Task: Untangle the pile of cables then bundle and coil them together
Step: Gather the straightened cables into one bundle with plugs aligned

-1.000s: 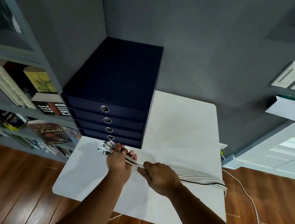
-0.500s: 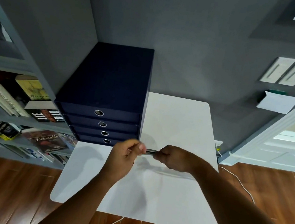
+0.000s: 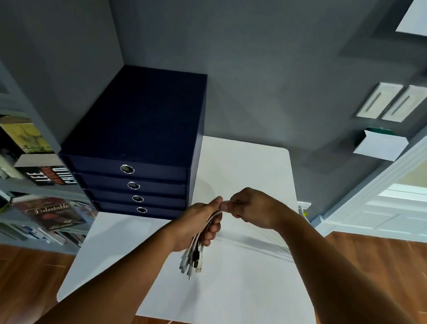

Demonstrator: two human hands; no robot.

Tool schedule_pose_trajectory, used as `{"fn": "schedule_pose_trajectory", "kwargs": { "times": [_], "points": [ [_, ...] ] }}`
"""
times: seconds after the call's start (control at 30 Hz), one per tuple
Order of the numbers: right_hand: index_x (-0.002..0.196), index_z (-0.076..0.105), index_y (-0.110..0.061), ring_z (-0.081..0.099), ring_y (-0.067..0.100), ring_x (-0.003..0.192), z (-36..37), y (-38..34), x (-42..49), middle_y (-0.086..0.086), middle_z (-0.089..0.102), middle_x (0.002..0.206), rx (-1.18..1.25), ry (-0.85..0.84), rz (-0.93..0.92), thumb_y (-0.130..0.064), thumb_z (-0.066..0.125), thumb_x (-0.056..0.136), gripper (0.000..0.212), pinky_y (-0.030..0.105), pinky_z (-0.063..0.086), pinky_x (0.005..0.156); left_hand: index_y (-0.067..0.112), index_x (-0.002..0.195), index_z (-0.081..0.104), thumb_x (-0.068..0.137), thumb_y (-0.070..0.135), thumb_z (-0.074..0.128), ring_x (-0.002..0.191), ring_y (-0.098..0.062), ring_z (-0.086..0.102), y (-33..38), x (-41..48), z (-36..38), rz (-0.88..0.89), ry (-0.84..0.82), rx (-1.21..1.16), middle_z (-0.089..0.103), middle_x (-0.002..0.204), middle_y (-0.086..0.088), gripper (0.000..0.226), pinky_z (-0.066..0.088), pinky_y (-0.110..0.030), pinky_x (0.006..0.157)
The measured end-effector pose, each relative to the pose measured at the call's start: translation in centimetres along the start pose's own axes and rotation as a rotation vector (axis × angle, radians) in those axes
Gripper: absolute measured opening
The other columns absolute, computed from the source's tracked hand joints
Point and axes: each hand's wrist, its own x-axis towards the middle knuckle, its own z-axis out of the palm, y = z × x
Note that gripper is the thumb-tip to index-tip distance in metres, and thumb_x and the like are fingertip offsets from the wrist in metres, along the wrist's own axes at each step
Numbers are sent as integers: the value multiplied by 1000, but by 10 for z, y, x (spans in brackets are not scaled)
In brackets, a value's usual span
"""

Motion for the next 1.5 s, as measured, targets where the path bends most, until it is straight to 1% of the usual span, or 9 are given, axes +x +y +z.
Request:
{"fn": "schedule_pose_trajectory", "kwargs": {
  "times": [0.37,0.5,0.67,0.77,0.87,1.0,1.17,1.4,1.5],
  "points": [
    [69,53,0,38,13,57,10,9,9,7,46,61,-44,164,-146,-43,57,97,51,29,36,60,23,67,30,95,67,46,51,-13,13,0,6,-3,-64,31,-94,18,62,4,54,16,-22,43],
    [66,46,-12,36,13,54,12,19,6,-2,41,55,-95,250,-187,-49,55,96,49,22,31,53,23,64,31,95,65,47,51,-12,11,-1,8,7,-57,45,-174,18,58,5,54,12,-22,43],
    [77,49,-18,51,18,66,32,37,5,-5,53,64,-117,355,-91,-69,44,88,53,34,41,63,22,65,38,96,61,48,47,-9,12,-8,11,12,-65,26,-302,18,58,5,51,12,-19,40],
    [101,59,-26,50,15,95,49,47,5,-10,57,99,-205,624,-141,-64,50,91,41,35,41,78,19,71,47,97,59,48,47,-9,12,-17,15,11,-51,61,-299,19,59,4,48,14,-19,40],
    [93,60,-20,50,15,89,62,42,-6,-6,57,93,-44,929,-212,-40,59,96,20,30,40,75,17,73,49,97,58,50,47,-10,14,-22,21,10,-19,147,-297,22,59,4,47,15,-20,40],
    [81,57,-7,54,19,64,96,34,-16,5,60,69,526,558,16,-34,62,95,30,36,44,63,19,68,41,99,56,47,44,-13,21,-24,24,15,12,196,-304,27,56,2,49,18,-23,43],
    [115,61,10,58,35,90,114,37,-27,23,63,99,1251,-56,198,-42,60,96,56,43,46,82,18,65,35,101,54,44,42,-15,34,-22,26,21,61,199,-287,25,54,2,52,29,-24,45],
    [93,66,-3,64,26,77,103,43,-32,18,66,88,1244,-269,249,-32,73,86,31,30,53,70,16,62,35,98,54,51,50,-19,38,-25,28,31,81,151,-431,26,57,-2,55,44,-31,57],
    [103,63,-2,64,25,78,102,39,-29,17,66,93,1175,-323,276,-28,71,88,30,29,50,67,16,61,36,98,56,50,51,-19,42,-26,28,32,75,120,-425,28,58,-2,56,45,-37,68]
  ]
}}
